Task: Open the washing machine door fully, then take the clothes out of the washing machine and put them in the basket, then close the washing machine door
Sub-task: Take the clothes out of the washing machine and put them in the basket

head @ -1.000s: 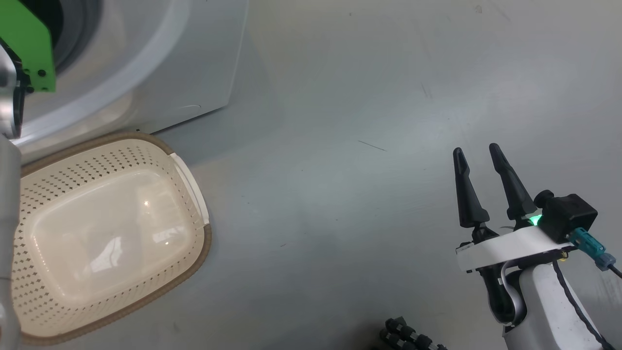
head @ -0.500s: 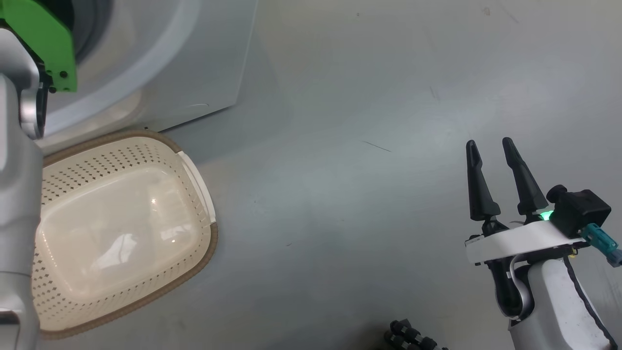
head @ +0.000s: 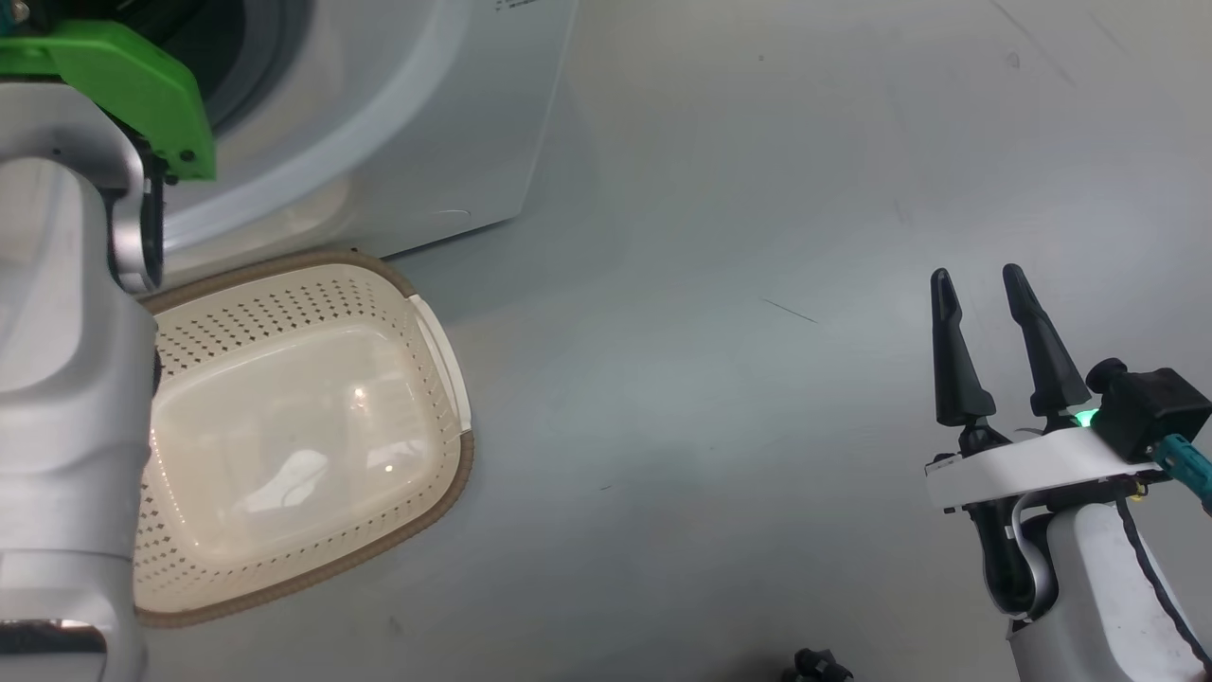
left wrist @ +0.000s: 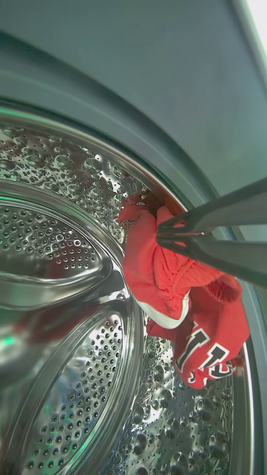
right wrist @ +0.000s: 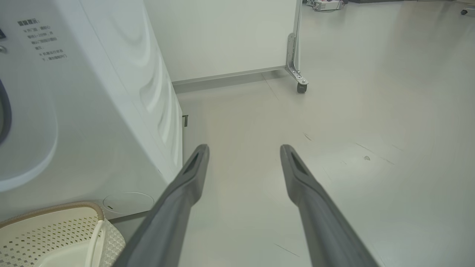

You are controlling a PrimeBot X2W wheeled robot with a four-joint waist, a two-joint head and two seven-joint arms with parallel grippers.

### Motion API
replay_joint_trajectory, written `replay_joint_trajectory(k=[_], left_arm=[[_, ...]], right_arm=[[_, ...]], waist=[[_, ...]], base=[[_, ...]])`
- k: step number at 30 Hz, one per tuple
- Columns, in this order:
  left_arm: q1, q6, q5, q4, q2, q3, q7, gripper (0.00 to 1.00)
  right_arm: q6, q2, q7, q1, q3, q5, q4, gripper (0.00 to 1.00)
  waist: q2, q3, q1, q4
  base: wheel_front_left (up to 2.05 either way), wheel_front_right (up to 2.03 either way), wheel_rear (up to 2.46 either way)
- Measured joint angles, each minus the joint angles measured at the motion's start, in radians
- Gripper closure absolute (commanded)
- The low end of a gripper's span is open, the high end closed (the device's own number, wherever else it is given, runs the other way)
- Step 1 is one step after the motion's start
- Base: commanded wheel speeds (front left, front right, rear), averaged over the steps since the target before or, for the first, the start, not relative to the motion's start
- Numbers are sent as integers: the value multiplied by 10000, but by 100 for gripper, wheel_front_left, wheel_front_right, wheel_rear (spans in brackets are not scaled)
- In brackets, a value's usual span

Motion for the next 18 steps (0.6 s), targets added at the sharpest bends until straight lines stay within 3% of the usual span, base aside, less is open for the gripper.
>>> replay_joint_trajectory(k=[18], left_arm=[[2323,165,-167,-943,-1030,79,-2483,100]], right_arm=[[10,-286,0,255,-263,-433,-38,0]], waist=[[0,-830,0,1159]], base=[[0,0,0]])
